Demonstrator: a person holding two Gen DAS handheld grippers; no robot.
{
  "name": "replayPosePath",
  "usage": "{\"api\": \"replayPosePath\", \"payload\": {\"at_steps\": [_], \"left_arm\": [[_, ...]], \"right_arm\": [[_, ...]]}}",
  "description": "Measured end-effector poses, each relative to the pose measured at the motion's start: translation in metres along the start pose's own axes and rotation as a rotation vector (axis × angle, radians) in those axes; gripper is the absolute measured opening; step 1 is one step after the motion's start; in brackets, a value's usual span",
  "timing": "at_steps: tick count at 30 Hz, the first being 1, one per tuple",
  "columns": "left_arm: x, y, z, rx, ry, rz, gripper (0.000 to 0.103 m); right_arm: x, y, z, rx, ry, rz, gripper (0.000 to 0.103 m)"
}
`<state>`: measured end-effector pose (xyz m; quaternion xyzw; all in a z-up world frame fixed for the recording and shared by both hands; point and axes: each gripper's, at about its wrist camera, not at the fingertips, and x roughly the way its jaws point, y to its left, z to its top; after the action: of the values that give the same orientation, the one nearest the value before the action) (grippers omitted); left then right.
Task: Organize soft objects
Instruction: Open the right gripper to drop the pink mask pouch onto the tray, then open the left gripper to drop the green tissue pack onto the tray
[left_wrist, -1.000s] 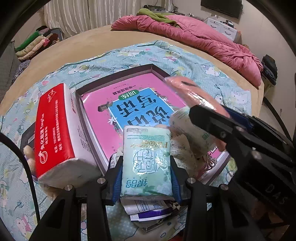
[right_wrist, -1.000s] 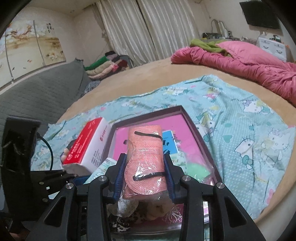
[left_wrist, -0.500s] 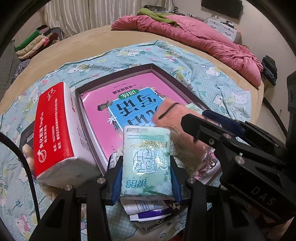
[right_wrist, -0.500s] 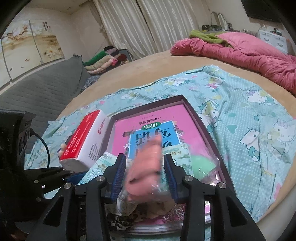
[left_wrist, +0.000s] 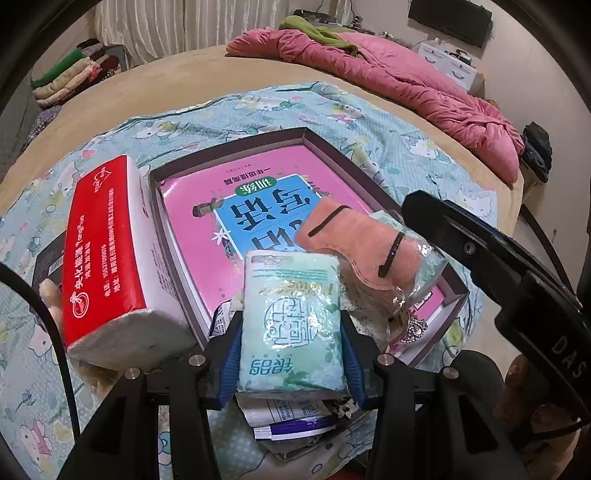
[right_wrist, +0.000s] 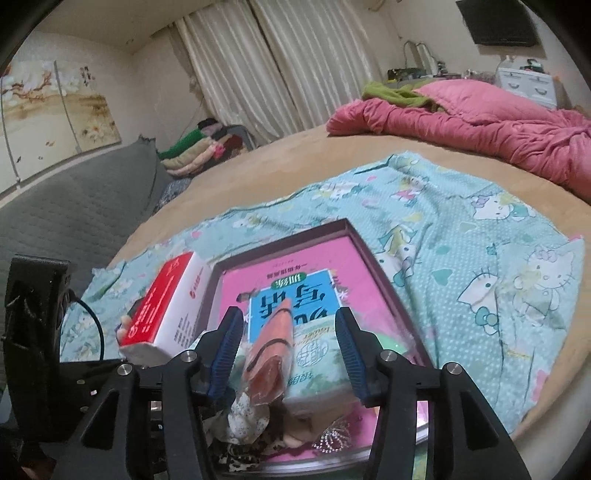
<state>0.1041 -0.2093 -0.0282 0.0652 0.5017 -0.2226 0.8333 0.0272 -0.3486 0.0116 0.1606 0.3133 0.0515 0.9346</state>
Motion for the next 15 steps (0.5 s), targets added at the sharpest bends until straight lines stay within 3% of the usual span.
{"api": "replayPosePath", "payload": {"at_steps": [15], "left_arm": [[-0.0044, -0.0045, 0.0023, 0.021, -0.024, 0.033, 0.058]], "right_arm": [[-0.0064, -0.0083, 0.0013, 0.036, -0.023, -0.030, 0.056]]}}
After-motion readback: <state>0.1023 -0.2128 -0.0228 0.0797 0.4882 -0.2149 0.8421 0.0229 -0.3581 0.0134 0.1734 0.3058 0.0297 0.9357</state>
